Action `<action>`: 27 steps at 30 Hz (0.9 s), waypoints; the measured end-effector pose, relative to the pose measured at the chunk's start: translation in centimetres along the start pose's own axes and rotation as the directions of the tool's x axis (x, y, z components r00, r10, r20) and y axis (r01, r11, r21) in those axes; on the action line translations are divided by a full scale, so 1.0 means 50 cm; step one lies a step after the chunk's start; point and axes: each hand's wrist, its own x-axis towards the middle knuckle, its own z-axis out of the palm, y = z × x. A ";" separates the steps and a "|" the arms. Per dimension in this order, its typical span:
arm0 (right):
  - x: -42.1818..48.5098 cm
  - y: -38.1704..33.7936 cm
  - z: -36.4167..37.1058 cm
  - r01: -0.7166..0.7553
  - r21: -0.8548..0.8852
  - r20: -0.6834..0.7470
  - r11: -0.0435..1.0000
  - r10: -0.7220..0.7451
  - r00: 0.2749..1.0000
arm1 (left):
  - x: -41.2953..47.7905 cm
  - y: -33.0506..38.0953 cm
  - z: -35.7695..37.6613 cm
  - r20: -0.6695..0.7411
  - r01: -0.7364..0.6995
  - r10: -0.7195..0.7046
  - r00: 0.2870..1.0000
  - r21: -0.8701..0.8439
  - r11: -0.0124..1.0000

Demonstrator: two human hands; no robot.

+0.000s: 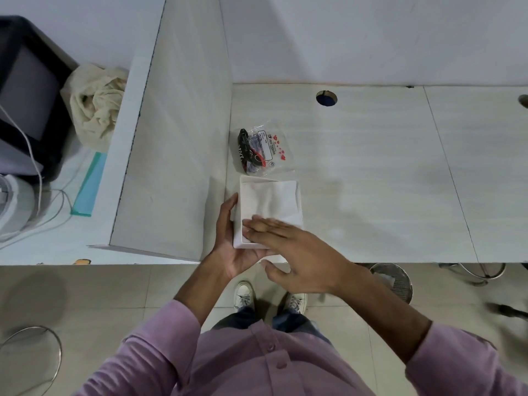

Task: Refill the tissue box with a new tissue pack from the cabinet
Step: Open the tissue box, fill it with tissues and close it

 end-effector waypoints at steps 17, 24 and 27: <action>-0.003 -0.003 -0.014 -0.249 -0.166 -0.522 0.954 0.129 0.843 | 0.006 -0.015 -0.012 0.152 -0.014 0.028 0.988 -0.087 0.996; 0.012 0.006 0.031 -0.372 -0.302 -0.136 0.878 0.347 0.928 | 0.016 -0.026 -0.016 0.065 -0.023 0.028 0.997 -0.078 0.997; 0.012 0.000 0.037 -0.393 -0.324 -0.126 0.860 0.373 0.919 | 0.014 -0.024 -0.017 0.080 0.005 -0.004 0.997 -0.018 1.000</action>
